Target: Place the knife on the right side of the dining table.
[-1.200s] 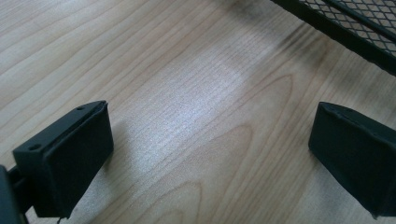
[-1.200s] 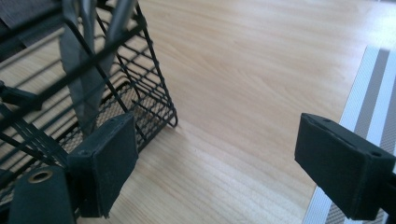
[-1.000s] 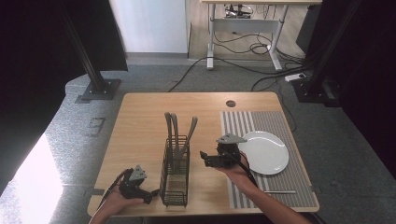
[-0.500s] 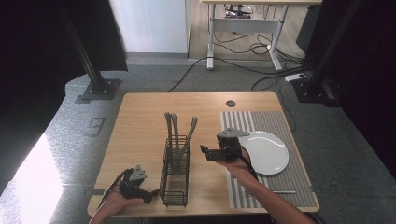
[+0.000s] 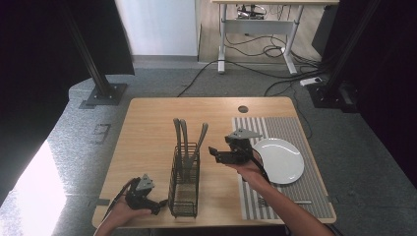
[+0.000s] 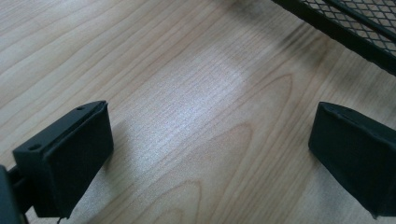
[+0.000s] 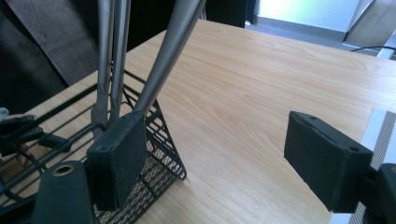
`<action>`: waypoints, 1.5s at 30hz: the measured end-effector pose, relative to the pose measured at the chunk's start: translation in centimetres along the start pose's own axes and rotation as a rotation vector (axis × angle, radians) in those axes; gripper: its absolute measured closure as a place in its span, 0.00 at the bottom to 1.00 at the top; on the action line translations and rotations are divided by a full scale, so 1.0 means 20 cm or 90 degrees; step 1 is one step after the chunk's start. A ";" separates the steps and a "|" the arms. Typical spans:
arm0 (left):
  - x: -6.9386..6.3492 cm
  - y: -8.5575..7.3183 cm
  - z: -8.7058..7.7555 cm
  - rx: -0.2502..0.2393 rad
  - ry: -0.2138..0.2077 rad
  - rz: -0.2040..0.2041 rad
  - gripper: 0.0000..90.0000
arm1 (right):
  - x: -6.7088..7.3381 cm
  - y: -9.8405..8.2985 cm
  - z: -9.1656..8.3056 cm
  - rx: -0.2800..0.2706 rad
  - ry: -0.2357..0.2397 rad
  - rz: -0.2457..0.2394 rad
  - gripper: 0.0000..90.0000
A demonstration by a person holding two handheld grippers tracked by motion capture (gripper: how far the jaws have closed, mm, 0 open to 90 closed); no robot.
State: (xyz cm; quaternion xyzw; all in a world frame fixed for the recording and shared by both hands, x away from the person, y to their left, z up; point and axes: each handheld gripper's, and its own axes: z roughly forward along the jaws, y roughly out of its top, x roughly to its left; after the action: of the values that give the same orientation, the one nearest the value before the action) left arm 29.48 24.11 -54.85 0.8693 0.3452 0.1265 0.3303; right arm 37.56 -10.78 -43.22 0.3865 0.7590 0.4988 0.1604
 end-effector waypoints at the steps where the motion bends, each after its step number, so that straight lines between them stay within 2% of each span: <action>1: 0.00 0.00 0.00 0.000 0.000 0.000 0.00 | 0.00 0.01 0.00 -0.001 0.002 -0.002 0.24; 15: 0.00 0.00 0.00 0.001 0.000 0.001 0.00 | 0.01 0.04 0.05 -0.019 0.029 -0.002 0.28; 24: 0.00 0.00 0.00 0.000 0.000 0.000 0.00 | 0.02 0.07 0.14 -0.024 0.058 -0.004 0.36; 30: 0.00 0.00 0.00 0.000 0.000 -0.001 0.00 | 0.01 0.08 0.19 -0.029 0.091 0.005 0.47; 35: 0.00 0.00 0.00 0.000 0.000 -0.001 0.00 | 0.00 0.10 0.22 -0.030 0.107 0.009 0.54; 43: 0.00 0.00 0.00 0.000 0.000 -0.001 0.00 | -0.01 0.11 0.26 -0.027 0.165 0.032 0.78; 45: 0.00 0.00 0.00 0.000 0.000 -0.001 0.00 | -0.01 0.11 0.26 -0.029 0.170 0.041 0.80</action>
State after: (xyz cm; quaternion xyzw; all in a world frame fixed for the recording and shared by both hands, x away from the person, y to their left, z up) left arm 29.46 24.12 -54.85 0.8691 0.3455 0.1263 0.3307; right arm 41.86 -7.15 -43.67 0.3368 0.7496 0.5676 0.0505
